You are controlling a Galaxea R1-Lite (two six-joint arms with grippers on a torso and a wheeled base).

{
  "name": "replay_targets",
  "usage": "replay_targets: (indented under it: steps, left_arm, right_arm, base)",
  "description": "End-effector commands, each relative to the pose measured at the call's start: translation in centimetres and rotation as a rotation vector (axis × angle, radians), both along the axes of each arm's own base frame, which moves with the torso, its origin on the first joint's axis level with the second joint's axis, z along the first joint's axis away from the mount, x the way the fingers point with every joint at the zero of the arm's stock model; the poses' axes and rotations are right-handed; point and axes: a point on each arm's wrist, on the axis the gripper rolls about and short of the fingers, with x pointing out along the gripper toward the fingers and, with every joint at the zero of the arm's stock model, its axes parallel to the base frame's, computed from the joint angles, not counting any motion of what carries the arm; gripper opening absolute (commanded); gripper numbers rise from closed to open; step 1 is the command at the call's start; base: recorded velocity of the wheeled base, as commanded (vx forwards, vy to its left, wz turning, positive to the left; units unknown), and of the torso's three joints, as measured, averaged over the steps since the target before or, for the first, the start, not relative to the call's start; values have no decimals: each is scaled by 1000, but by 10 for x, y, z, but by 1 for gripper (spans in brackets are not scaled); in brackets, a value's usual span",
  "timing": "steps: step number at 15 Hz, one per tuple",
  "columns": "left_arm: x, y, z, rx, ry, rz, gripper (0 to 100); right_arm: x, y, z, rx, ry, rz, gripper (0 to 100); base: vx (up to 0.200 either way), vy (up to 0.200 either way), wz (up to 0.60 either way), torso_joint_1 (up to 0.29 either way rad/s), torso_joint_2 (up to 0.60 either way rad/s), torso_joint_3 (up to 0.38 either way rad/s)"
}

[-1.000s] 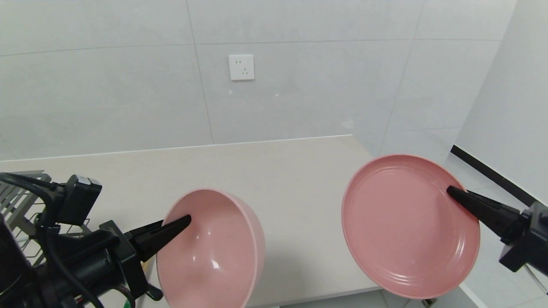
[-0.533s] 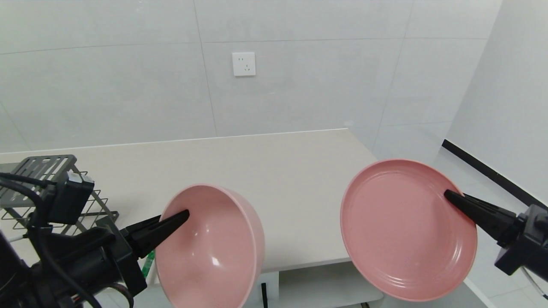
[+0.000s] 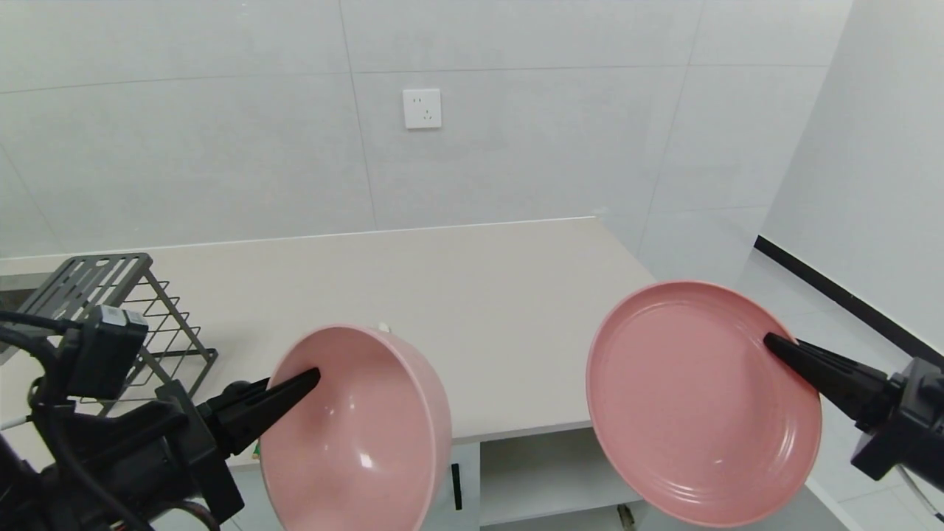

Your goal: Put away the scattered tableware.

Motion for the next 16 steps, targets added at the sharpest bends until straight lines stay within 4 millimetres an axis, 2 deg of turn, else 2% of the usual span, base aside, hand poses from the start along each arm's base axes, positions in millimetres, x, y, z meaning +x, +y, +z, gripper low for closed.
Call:
replay_targets:
  steps: [1, 12, 16]
  left_arm:
    - [-6, 3, 0, -7, -11, -2, 0]
    - [-8, -3, -8, 36, 15, -51, 0]
    - [-1, -17, -22, 122, 53, -110, 0]
  right_arm:
    - [-2, -1, -7, -12, 32, 2, 0]
    - [-5, 1, -13, -28, 62, 19, 0]
    - [7, 5, -26, -105, 113, 25, 0]
  base:
    - [0, 0, 0, -90, 188, 105]
    - [0, 0, 0, -204, 513, 302]
    - [0, 0, 0, -179, 503, 322]
